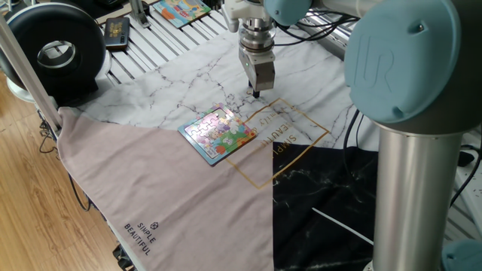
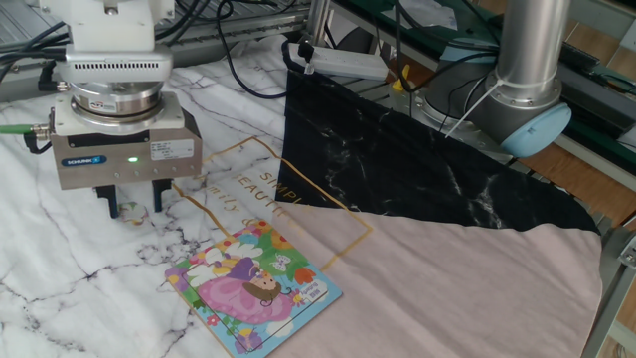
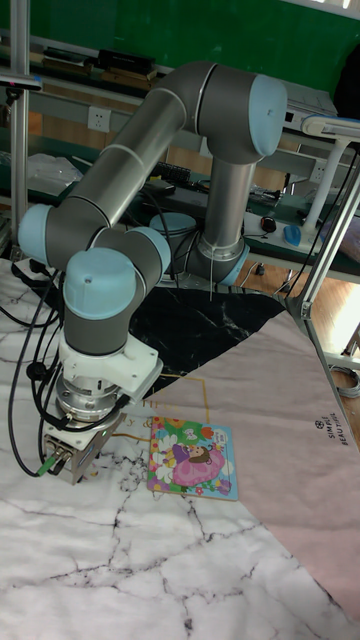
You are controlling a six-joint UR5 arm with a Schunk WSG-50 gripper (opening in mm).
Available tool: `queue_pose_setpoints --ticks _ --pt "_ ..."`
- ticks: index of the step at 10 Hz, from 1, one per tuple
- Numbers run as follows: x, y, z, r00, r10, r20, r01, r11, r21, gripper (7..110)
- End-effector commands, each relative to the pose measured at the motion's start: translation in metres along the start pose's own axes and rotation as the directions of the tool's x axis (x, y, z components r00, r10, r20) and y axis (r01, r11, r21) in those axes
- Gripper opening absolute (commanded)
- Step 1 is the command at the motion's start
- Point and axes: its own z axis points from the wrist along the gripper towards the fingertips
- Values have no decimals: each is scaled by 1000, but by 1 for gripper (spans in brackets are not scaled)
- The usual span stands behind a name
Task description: Assemble one piece of a puzzle
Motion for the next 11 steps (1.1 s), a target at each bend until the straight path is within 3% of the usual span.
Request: queue_pose_setpoints --ticks 1,10,11 --pt "0 -2 -1 1000 -5 7 5 1000 1 44" --pt "-3 -1 1 1000 16 18 -16 1000 3 44" --pt "-3 -2 2 1000 16 18 -16 1000 6 22"
